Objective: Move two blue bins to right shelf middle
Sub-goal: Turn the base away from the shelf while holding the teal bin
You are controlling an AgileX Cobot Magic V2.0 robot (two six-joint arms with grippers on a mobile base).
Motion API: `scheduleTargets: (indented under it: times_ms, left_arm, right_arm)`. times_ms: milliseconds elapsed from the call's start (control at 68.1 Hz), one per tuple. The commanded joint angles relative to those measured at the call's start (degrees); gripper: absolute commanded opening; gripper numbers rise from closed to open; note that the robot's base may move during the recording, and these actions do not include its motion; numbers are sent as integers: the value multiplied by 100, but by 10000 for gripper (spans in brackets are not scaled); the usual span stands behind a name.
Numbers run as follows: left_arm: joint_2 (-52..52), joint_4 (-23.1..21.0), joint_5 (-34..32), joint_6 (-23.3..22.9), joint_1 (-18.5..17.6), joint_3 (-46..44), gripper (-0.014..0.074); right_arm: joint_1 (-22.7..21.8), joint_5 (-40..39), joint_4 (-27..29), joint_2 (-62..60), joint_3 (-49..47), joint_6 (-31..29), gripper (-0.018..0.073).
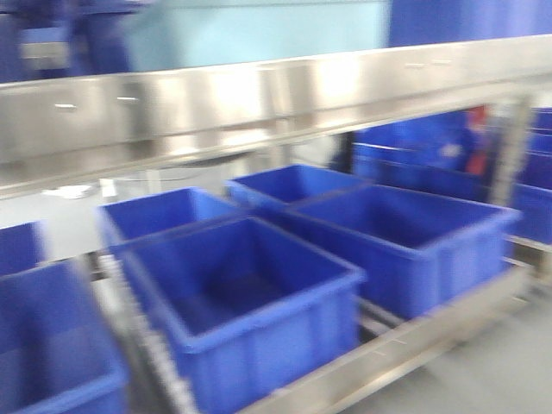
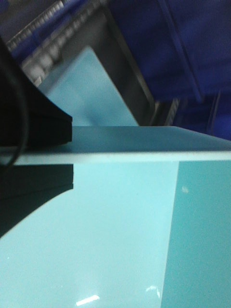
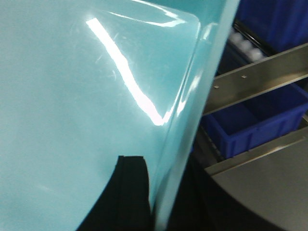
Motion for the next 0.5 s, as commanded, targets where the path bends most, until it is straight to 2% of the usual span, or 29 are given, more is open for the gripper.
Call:
scheduleTargets:
  times_ms: [0,484]
  left_arm:
    - [-85,-388,-416,-37,-72,-70,-111]
    - [-85,-388,-416,-37,-72,-70,-111]
  right_arm:
    - [16,-128,128,-27,-45,-182,-154]
    - [16,-128,128,-27,-45,-182,-154]
